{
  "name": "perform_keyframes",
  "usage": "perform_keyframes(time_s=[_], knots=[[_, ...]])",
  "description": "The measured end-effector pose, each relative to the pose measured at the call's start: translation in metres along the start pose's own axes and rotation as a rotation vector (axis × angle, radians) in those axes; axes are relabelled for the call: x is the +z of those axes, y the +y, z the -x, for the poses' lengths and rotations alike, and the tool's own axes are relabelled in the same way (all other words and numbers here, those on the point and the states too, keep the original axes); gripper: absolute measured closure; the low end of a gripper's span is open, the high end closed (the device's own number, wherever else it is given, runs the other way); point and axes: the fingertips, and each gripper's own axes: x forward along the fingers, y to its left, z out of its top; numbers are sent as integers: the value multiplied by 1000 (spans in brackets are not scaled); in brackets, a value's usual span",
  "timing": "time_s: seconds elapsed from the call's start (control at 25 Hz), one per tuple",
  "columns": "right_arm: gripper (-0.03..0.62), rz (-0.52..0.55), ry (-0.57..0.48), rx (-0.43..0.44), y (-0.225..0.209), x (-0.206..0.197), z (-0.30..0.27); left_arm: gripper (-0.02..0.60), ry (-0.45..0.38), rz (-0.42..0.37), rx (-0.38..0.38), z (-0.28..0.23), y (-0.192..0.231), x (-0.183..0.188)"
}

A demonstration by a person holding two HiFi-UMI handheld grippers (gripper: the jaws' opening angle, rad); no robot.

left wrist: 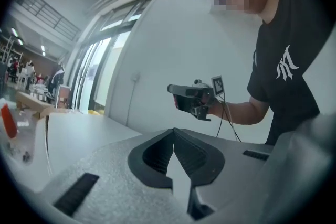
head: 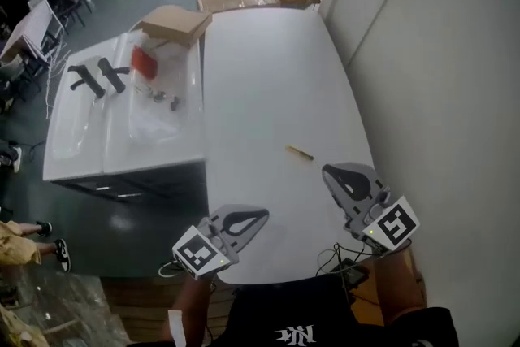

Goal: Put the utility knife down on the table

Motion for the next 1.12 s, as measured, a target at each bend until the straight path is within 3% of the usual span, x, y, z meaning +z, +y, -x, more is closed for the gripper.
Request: perform_keyframes(time_s=[0.12, 0.28, 0.36, 0.48, 0.56, 0.8, 1.12], knots=[[589, -49, -81, -20, 48, 32, 47, 575, -50, -65, -11, 14, -43, 34], [591, -53, -142, -52, 92, 40, 81, 575, -116, -147, -46, 22, -95, 75], [591, -116, -195, -54, 107, 41, 98, 575, -133, -188, -73, 28, -125, 85], [591, -316, -274, -26, 129, 38, 124, 576, -144, -175, -106, 38, -164, 81], [591, -392, -308, -19, 143, 35, 141, 577, -145, -156, -122, 43, -182, 67], [591, -415, -405, -12, 161, 49, 183, 575, -134, -164, -148, 41, -227, 65], [591, -401, -400, 135, 195, 46, 190, 575, -111, -169, -74, 34, -251, 58]])
